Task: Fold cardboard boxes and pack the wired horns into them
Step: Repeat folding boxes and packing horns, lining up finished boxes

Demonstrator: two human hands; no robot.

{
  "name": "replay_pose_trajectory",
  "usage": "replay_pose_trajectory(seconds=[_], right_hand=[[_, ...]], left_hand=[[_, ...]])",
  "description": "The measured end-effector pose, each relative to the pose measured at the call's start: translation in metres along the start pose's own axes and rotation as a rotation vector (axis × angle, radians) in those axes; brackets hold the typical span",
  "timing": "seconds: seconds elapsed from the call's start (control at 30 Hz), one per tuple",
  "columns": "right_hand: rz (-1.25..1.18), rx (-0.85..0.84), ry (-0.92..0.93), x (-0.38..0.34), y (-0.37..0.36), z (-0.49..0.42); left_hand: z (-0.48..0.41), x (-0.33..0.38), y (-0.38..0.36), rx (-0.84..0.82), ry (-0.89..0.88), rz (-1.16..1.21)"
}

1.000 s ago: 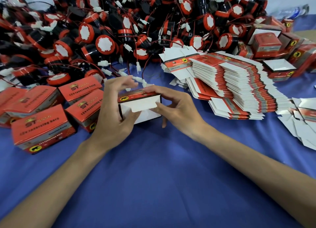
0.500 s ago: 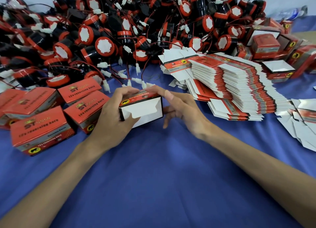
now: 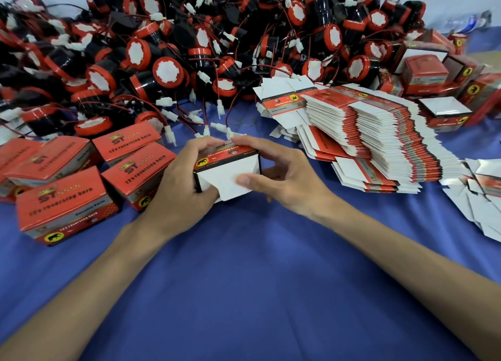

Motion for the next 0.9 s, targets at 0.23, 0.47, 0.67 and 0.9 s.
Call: replay_pose_trajectory(seconds=[0.23,0.47,0.67,0.9], right_hand=[[0.126,0.121,0.095,0.002,0.002,-0.004],[0.183,0.219,0.207,-0.004,0.0,-0.001],[0.189,0.287,0.289,-0.009,-0.002,0.001],[0.338,0.363,0.32,-0.009,-0.005,0.003]], left_hand=[[0.003,-0.001,0.0,-0.15,-0.087,0.107],[0.002,-0.002,-0.001,-0.019,-0.093,-0.05],[0.002,0.0,0.0,0.036,-0.111,-0.075],[0.0,0.005,0.001,0.064,-0.119,-0.08]])
Point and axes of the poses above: each hand's wrist, its own z-axis away from the middle knuckle, its own y-axis out of the back of the hand, x = y × z, the point moved 4 cm from there along -z, towards the middle knuckle, and after that the axes turned 5 degrees about -x, right-handed, at the moved point
